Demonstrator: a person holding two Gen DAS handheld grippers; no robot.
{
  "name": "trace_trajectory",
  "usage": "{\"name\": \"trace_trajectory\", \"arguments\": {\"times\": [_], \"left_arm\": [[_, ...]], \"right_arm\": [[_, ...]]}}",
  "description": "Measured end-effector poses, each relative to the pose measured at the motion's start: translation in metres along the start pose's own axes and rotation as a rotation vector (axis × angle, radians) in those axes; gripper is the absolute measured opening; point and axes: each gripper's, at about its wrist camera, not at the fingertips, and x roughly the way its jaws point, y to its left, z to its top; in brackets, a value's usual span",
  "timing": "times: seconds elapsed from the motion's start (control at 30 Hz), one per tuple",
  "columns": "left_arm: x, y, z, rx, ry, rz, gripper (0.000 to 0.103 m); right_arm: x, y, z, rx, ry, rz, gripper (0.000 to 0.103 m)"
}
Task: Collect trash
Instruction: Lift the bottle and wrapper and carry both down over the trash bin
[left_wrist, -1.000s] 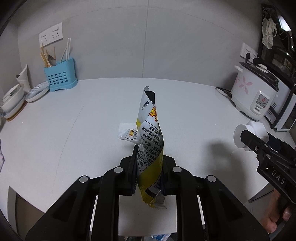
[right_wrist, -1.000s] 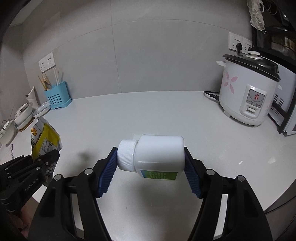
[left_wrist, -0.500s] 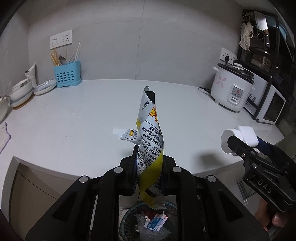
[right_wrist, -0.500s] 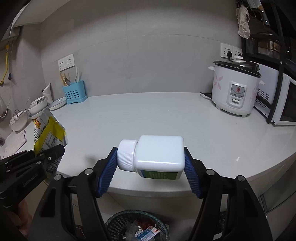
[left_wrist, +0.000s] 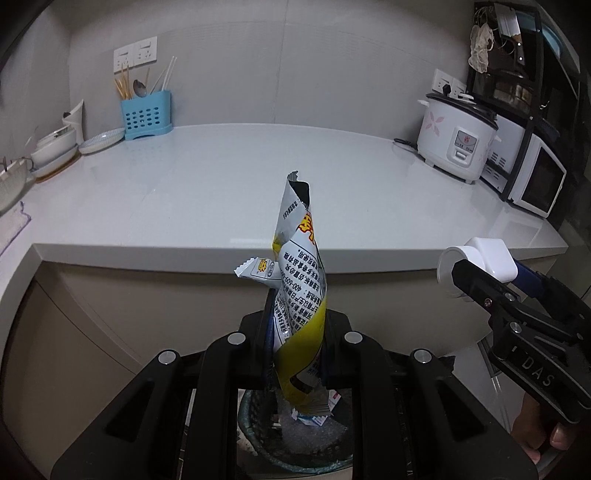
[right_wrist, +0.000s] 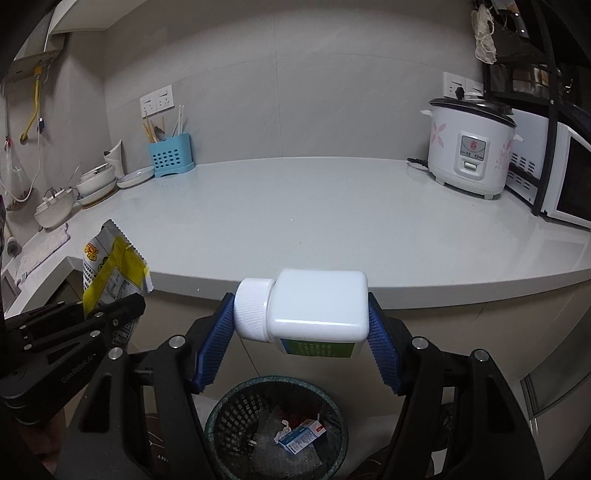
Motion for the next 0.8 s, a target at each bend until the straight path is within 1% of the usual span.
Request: {"name": "trace_trajectory", "arguments": {"times": [0.13,0.2,0.27,0.3,0.37,0.43,0.53,0.7,0.8], "left_arm": [[0.009,0.01,-0.027,-0.023,0.013,0.004,0.017],[0.018,0.015,-0.04,-0.027,0.03,0.016,0.017],[0.027,0.02,-0.052,-0.033,0.046,0.009,0.017],[0.033,0.021,-0.059,-0.03,0.061,0.015,0.017],[0.042,0.022,-0.071,-0.024,0.074,-0.002,0.017],[0.051,0.023,-0.082,-0.008,0.083,0.014,0.017],[0.067,0.026,-0.099,-0.012,0.113,0.003,0.017],[0.092,0.034,-0.126,-0.029,0.157,-0.024,0.017],[0.106,0.039,-0.142,-0.043,0.188,-0.026,0.017]], "right_arm": [[0.01,0.001,-0.029,0.004,0.033,0.026,0.065],[0.018,0.0,-0.045,0.008,0.055,0.03,0.065],[0.027,-0.001,-0.06,0.009,0.079,0.035,0.065],[0.033,-0.001,-0.068,0.01,0.095,0.033,0.065],[0.043,-0.001,-0.083,0.009,0.122,0.029,0.065],[0.053,0.0,-0.098,0.003,0.148,0.026,0.065],[0.069,0.001,-0.118,0.003,0.188,0.02,0.065],[0.095,0.003,-0.145,0.001,0.238,0.017,0.065],[0.112,0.006,-0.157,-0.009,0.268,0.018,0.065]]}}
